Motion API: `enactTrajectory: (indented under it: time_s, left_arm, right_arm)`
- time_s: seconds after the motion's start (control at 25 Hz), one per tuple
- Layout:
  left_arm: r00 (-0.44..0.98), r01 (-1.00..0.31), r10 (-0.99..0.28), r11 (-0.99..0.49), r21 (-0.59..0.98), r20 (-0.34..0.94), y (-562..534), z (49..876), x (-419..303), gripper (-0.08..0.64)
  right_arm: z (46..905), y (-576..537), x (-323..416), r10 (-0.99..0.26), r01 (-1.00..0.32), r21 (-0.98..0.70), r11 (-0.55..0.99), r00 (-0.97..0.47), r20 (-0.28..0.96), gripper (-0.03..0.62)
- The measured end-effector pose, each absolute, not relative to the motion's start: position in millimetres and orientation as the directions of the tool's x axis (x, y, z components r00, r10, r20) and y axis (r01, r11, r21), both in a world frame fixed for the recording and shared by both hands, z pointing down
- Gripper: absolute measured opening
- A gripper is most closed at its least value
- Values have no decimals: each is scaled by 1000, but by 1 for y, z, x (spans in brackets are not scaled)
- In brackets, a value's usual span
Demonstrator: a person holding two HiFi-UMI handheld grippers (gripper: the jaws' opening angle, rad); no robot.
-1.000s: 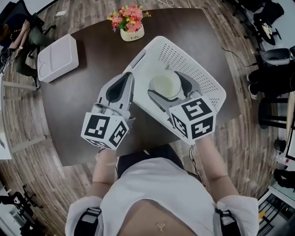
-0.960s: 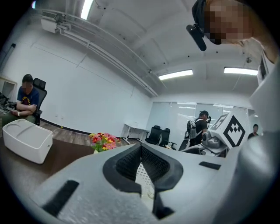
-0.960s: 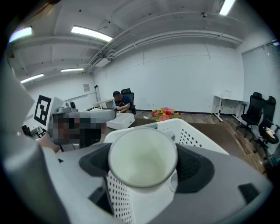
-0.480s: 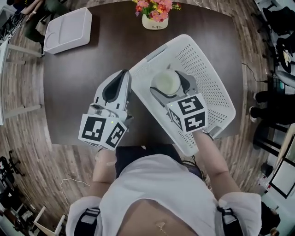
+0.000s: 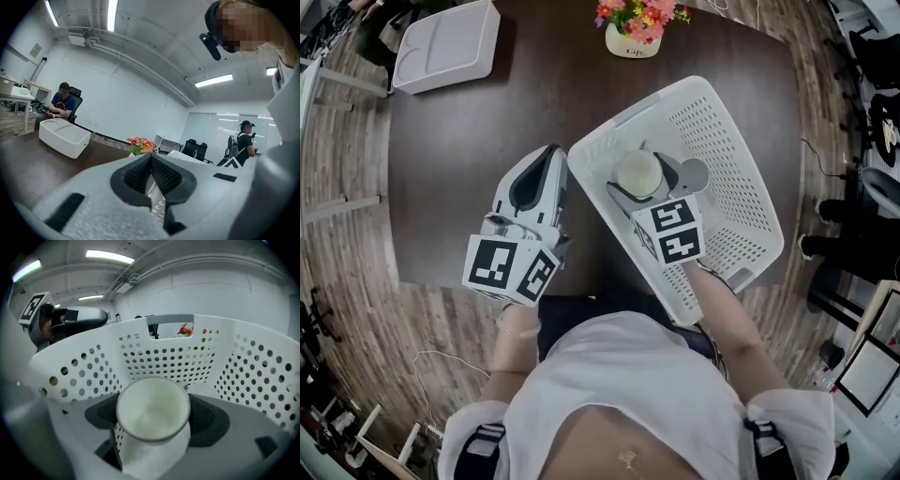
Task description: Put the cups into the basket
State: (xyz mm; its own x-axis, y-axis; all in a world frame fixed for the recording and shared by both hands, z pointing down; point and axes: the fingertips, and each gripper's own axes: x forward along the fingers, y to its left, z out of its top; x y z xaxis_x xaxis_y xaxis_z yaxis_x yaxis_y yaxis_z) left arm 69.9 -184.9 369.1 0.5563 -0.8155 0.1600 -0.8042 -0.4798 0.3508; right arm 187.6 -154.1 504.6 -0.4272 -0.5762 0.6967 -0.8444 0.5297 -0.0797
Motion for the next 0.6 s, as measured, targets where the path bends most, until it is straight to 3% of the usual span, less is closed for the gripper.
enactTrajectory:
  time_s: [0.6]
  left_arm:
    - [608, -757, -783, -522, 392, 130, -193, 365, 78, 9]
  right_arm:
    - [537, -146, 181, -549, -830, -68, 553, -424, 720, 434]
